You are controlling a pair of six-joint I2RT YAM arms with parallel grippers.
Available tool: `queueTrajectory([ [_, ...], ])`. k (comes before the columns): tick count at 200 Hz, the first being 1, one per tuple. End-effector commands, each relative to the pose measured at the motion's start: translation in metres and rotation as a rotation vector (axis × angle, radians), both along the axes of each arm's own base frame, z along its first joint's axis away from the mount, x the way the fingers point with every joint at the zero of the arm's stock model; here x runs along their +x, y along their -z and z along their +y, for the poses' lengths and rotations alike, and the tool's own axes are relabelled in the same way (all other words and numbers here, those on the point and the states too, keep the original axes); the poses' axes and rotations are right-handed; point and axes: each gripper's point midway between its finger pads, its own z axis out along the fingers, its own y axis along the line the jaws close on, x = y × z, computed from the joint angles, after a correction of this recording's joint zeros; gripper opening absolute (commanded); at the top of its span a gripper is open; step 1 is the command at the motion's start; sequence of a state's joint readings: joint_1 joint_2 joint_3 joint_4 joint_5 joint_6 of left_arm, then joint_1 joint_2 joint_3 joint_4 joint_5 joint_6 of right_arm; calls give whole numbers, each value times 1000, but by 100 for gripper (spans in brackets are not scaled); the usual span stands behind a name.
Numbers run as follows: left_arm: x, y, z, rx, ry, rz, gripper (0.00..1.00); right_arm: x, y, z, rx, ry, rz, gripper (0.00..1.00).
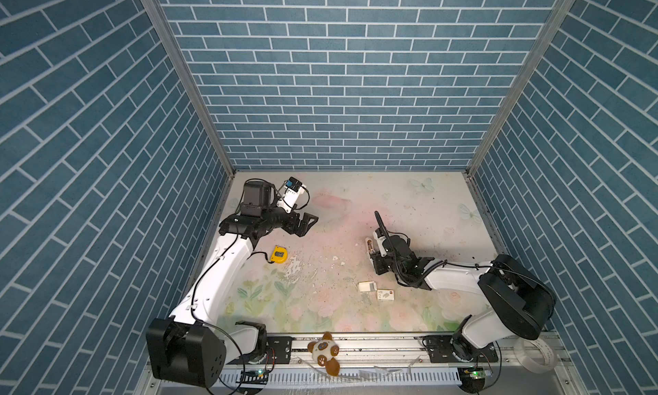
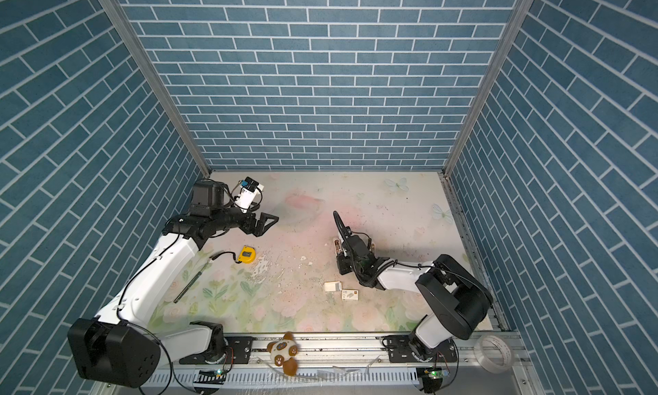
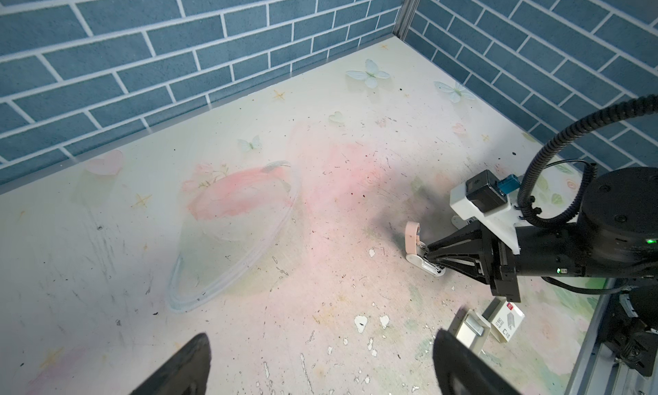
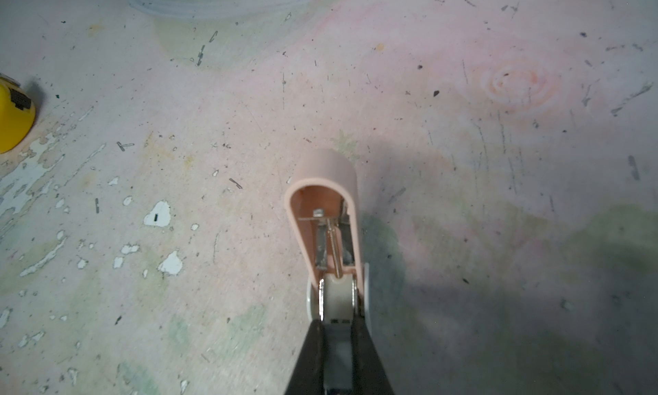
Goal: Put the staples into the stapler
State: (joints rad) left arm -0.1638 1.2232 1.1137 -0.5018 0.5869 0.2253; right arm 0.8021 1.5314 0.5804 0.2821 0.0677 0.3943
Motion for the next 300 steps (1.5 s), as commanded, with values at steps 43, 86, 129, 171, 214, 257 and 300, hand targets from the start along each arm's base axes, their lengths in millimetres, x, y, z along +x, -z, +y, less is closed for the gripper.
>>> queueTrajectory([
  [43, -4, 2, 1, -3, 9, -7, 98, -11, 13, -16, -29, 33, 46, 13],
  [86, -5, 1, 1, -4, 9, -7, 98, -11, 9, -16, -24, 31, 42, 18],
  [129, -5, 1, 1, -5, 10, -9, 98, -10, 7, -14, -20, 27, 40, 22],
  [171, -5, 0, 1, -6, 9, -10, 98, -8, 1, -10, -12, 16, 33, 28],
  [214, -4, 0, 2, -3, 7, -12, 98, -5, -15, -8, -14, 3, 4, 35],
  [257, -4, -1, 3, -3, 4, -15, 98, 5, -38, -13, -41, 33, -41, 37],
  [300, -4, -2, 2, -9, 5, -15, 98, 13, -36, -20, -76, 70, -38, 36],
])
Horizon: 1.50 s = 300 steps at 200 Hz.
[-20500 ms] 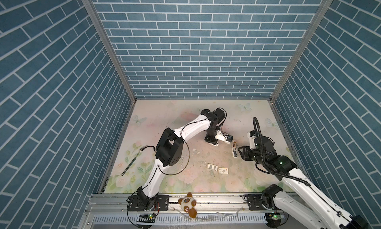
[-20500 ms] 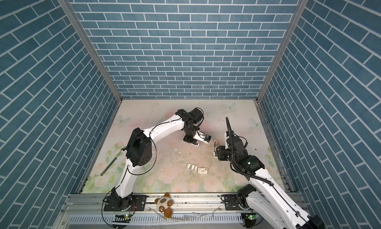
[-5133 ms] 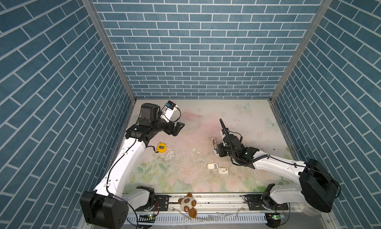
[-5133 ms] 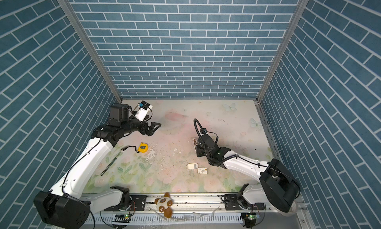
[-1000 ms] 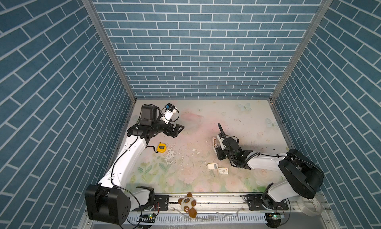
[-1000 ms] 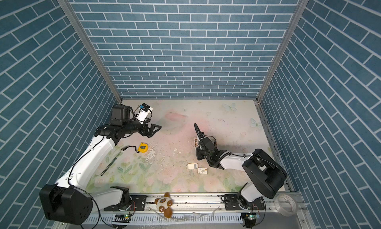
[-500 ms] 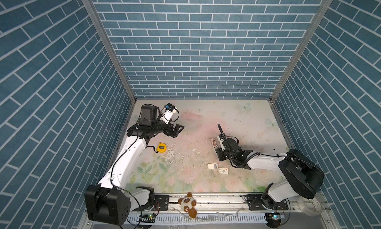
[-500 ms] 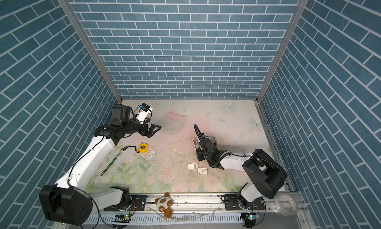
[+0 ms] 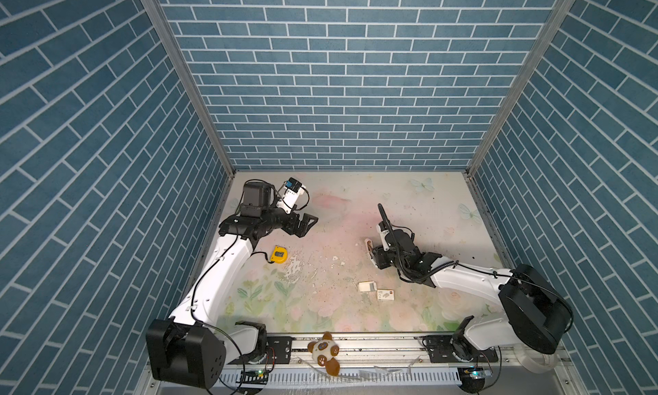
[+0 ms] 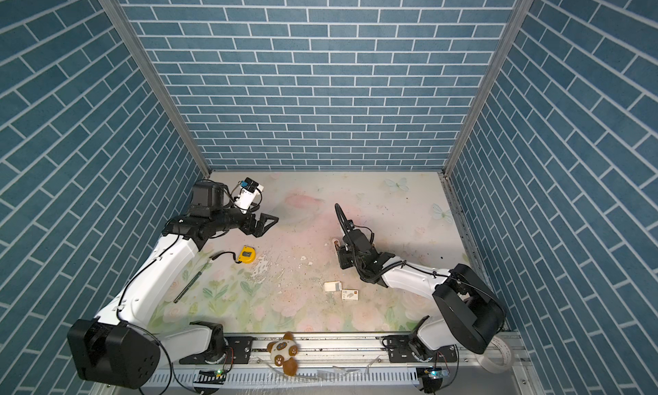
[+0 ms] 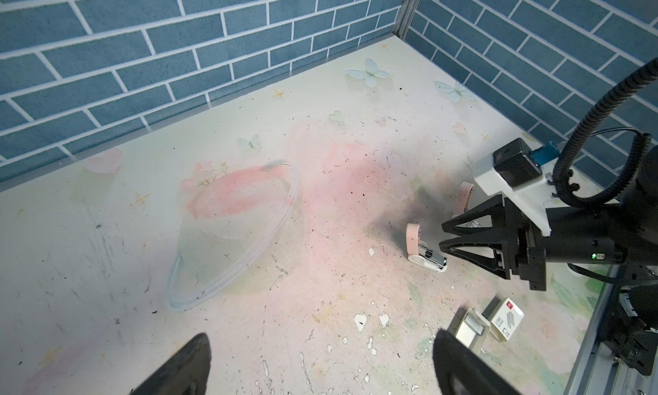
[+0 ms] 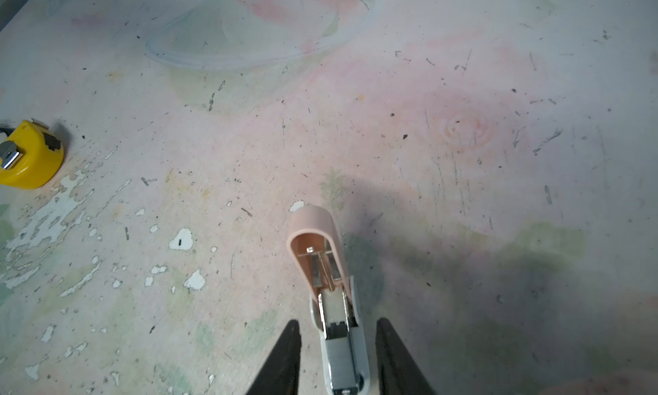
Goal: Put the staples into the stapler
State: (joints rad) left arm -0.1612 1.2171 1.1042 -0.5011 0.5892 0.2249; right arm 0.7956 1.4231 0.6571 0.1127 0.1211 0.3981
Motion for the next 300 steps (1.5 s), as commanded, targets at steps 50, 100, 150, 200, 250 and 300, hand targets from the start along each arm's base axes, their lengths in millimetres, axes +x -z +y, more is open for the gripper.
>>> queueTrajectory([
  [50, -3, -3, 1, -10, 8, -21, 98, 7, 15, -10, -68, 14, 35, 35],
  [100, -2, -4, 1, -13, 6, -21, 98, 11, 19, -4, -54, 1, 48, 35],
  [150, -2, -3, 2, -12, 5, -18, 98, 11, 26, -2, -63, -8, 68, 35],
  [200, -2, -2, 2, -13, 3, -20, 98, 3, 41, -7, -75, -7, 103, 34],
  [250, -2, -1, 3, -12, 1, -18, 98, -2, 51, -12, -87, -3, 123, 33],
  [300, -3, -1, 4, -13, -3, -20, 98, -4, 57, -14, -97, -3, 135, 33],
])
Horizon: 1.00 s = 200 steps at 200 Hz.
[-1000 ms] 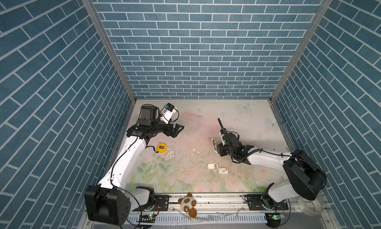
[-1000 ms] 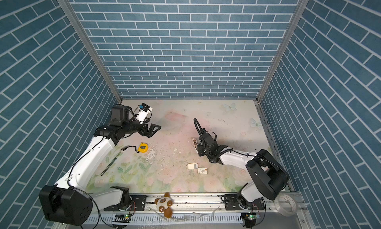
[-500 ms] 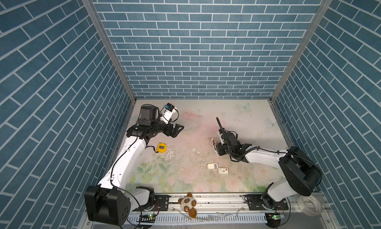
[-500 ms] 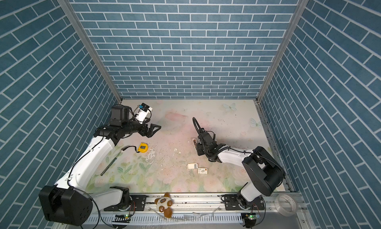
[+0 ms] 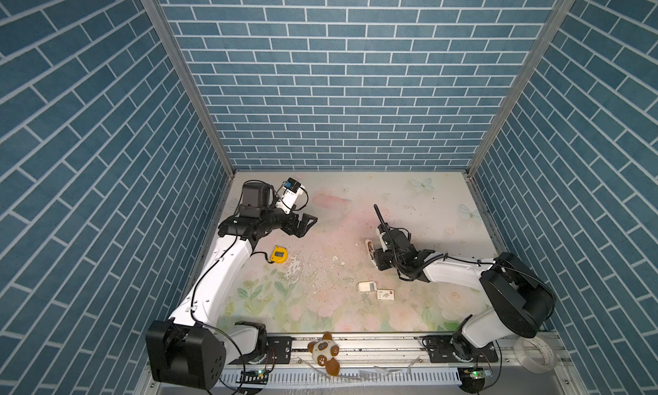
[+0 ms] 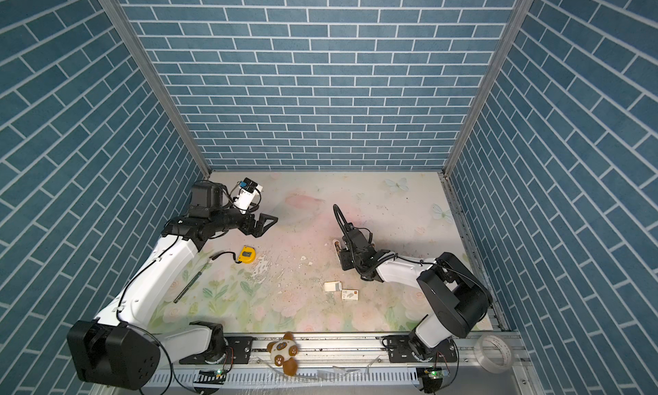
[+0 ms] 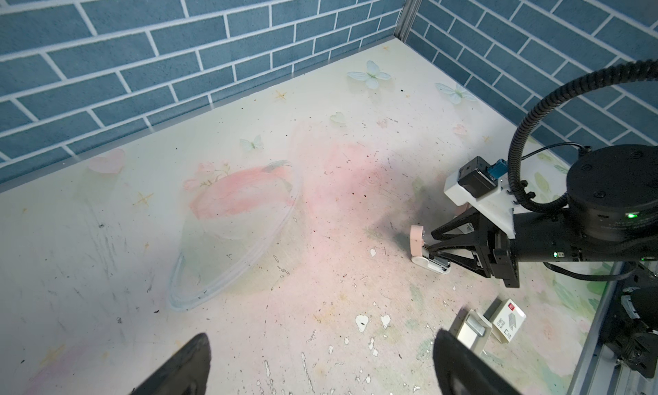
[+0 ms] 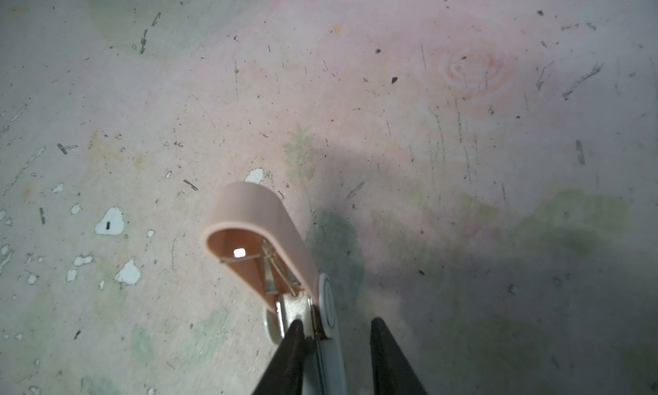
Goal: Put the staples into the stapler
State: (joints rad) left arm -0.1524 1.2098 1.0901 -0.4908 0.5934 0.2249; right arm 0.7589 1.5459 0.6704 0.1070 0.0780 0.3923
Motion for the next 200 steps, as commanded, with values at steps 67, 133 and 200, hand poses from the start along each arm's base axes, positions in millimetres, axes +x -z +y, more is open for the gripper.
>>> queueTrajectory([
  [67, -3, -6, 2, -14, 2, -23, 98, -3, 3, -4, -11, -11, 5, 33],
  [133, -2, -8, 3, -15, 0, -28, 98, -4, -26, -2, 25, -28, -37, 33],
  [200, -3, -7, 3, -16, 1, -27, 98, -11, -10, -7, -2, -29, 6, 31],
])
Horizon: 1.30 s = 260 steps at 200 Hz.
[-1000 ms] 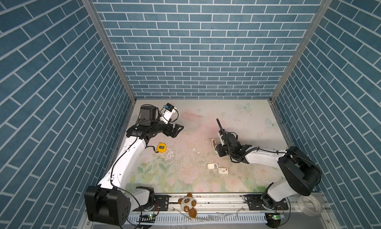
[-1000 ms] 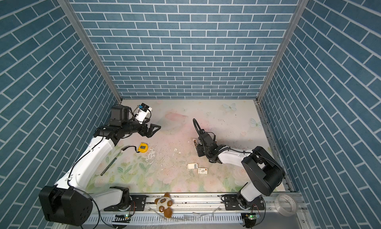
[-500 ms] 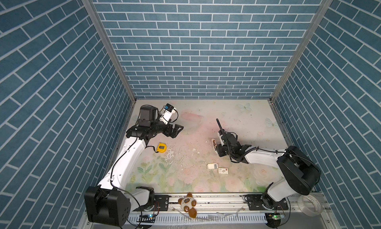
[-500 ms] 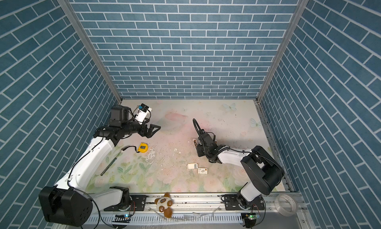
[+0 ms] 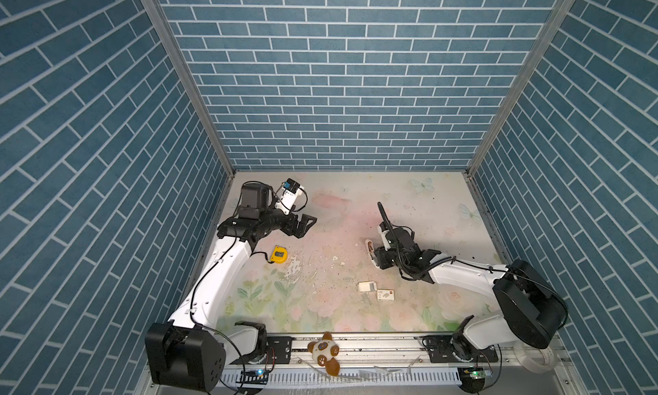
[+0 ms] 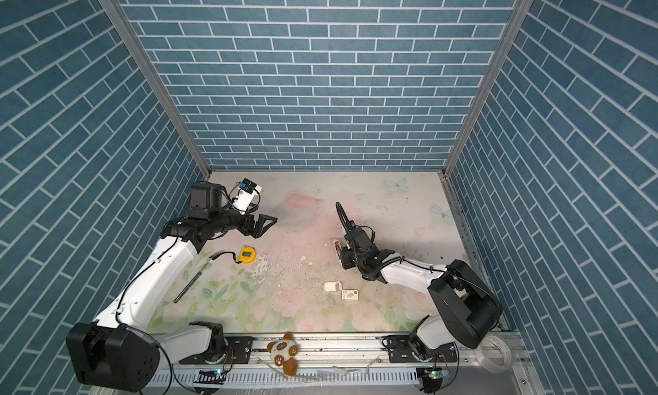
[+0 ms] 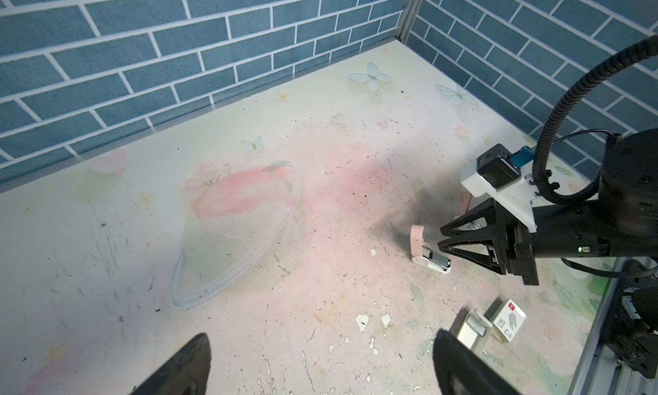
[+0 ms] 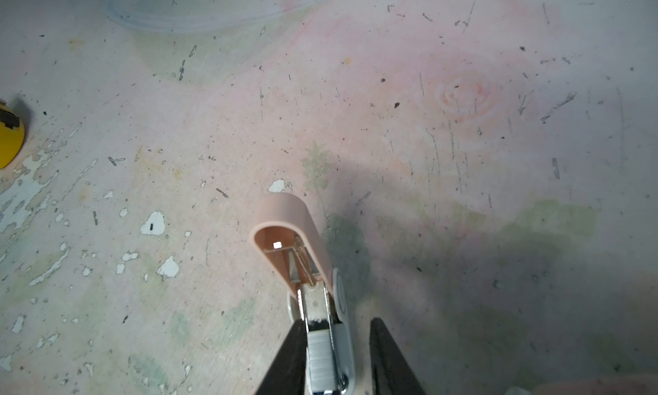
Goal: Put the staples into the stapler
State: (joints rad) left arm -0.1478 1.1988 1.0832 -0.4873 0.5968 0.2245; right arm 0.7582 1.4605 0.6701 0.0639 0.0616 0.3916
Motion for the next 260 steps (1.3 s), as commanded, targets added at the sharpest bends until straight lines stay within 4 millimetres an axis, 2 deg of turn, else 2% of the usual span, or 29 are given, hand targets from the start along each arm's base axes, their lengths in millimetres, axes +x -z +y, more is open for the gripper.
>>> queueTrajectory([
  [1, -1, -6, 1, -13, 3, -21, 98, -8, 12, -7, -38, -19, 26, 31],
  [37, -1, -5, 1, -14, 3, -19, 98, -8, 19, -8, -52, -19, 40, 31],
  [90, 0, -3, 1, -13, 4, -14, 98, -8, 41, -11, -101, -10, 80, 30],
  [145, 0, 0, 1, -10, 3, -11, 98, -18, 59, -20, -131, -1, 124, 29],
  [172, 2, -1, 1, -11, 3, -12, 98, -17, 50, -19, -111, -1, 102, 31],
  [242, 2, -7, 1, -15, 1, -20, 98, -7, -4, -7, -3, -18, -15, 36],
  [260, 2, -8, 1, -16, 2, -24, 98, -8, -12, -6, 10, -31, -26, 37],
])
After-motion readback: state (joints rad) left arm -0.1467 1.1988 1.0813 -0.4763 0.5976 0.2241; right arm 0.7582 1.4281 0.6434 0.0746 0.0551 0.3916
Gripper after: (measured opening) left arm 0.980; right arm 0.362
